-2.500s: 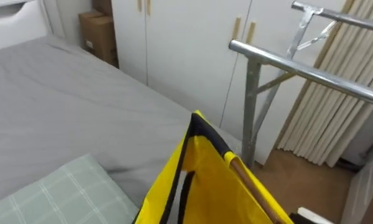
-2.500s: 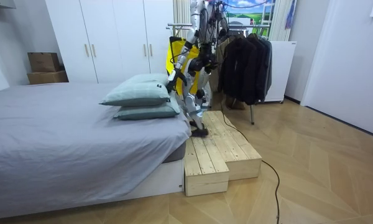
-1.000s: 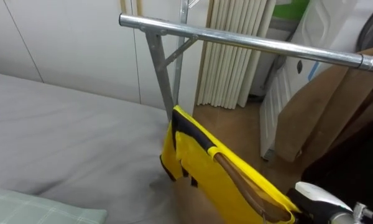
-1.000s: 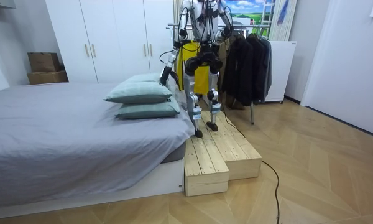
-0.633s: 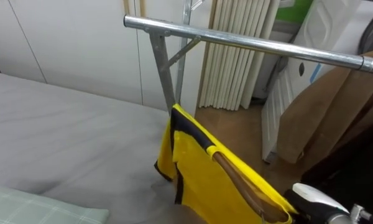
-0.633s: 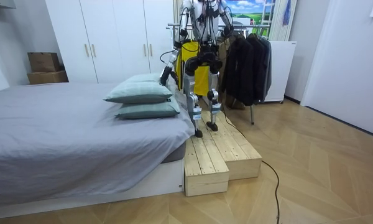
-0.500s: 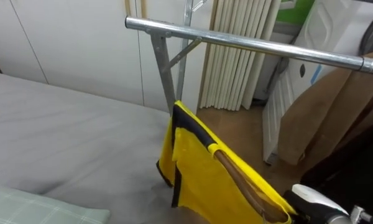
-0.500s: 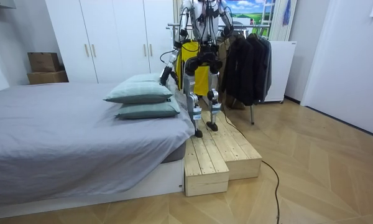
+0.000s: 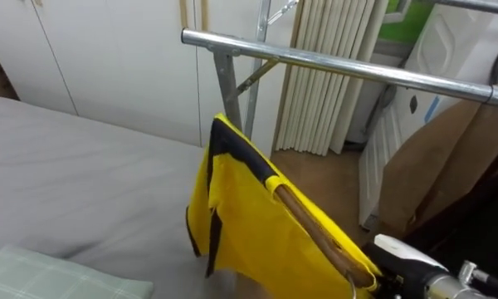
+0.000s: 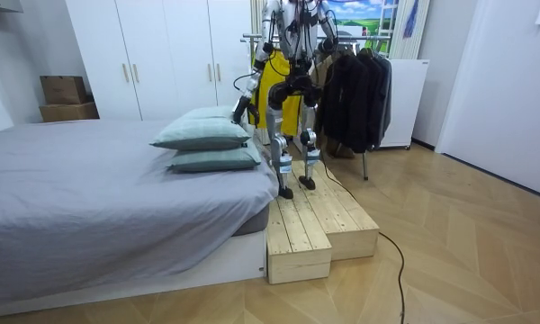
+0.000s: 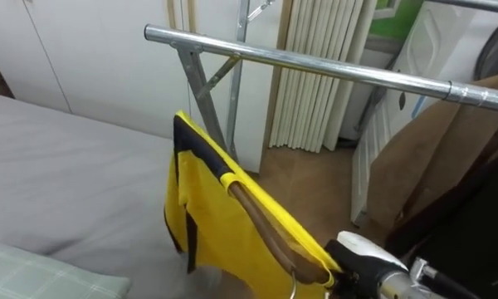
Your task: Hang clothes
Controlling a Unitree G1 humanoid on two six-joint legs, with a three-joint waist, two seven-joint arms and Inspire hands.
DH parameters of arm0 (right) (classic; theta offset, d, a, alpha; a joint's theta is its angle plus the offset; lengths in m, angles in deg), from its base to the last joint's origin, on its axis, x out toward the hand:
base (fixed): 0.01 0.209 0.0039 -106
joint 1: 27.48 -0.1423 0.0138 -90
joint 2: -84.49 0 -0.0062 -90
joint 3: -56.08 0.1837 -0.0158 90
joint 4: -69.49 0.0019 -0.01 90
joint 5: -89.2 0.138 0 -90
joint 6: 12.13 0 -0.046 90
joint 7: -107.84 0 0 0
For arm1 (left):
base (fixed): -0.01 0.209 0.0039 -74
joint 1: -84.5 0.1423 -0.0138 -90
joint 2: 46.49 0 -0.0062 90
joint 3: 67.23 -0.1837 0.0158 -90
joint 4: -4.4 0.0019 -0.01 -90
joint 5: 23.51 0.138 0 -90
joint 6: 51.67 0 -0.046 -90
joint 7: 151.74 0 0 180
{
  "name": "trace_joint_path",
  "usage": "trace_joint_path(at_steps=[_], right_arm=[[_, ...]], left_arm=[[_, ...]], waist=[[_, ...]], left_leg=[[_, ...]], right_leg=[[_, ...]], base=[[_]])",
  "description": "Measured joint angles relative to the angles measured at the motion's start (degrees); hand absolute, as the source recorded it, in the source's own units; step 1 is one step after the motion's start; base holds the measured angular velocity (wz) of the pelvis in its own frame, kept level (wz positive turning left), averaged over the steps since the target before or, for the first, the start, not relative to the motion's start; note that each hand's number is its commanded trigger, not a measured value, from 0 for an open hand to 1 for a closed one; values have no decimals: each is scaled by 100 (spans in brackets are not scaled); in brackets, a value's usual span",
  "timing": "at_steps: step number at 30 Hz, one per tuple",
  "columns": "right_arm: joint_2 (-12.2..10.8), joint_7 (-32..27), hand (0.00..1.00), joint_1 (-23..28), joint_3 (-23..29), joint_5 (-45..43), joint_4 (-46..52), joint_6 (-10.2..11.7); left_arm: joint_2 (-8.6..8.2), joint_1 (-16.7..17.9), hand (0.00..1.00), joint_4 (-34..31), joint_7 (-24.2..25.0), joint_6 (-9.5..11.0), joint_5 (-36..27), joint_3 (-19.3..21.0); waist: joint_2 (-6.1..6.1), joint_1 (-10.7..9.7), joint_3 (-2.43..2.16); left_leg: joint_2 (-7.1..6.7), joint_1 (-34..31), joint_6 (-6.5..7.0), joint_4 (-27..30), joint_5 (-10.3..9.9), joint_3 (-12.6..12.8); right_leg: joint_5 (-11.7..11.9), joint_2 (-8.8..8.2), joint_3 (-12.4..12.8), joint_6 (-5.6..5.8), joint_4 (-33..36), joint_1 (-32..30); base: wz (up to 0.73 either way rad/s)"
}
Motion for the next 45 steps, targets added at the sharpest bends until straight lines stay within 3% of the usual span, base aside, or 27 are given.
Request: trace_joint_path(at_steps=[6,10,23,33,45], right_arm=[[244,263,100,-341,-5,938,-246,11],[284,262,100,-580,-1,1508,-771,14],[281,-445,100,-1119,32,1920,-1995,3],[283,-602,100,-1100,95,1903,-2083,18],[316,-593,100,-1109,144,1927,-2276,204]], left_arm=[[111,6,0,-30,-29,172,-3,-4],[125,15,0,-45,-147,275,-7,24],[3,78,0,-52,-476,308,-90,57],[-46,139,0,-47,-422,415,-103,69],[-62,120,0,-44,-330,444,-80,301]], waist=[[-143,211,9],[-229,379,5],[-240,563,7],[-178,408,6],[-155,313,-8]], left_leg=[[-6,36,-4,-14,1,-18],[-15,42,-9,-57,5,-34],[-6,153,-15,-137,-2,-184],[-49,198,-19,-142,-6,-420],[-106,199,7,-141,-19,-460]], right_leg=[[-9,6,-2,-2,-7,37],[-12,1,-30,2,-22,58],[-23,6,-233,6,-211,321],[-66,-75,-520,25,-303,531],[-92,-143,-558,68,-195,506]], base=[[0],[3],[6],[13],[2]])
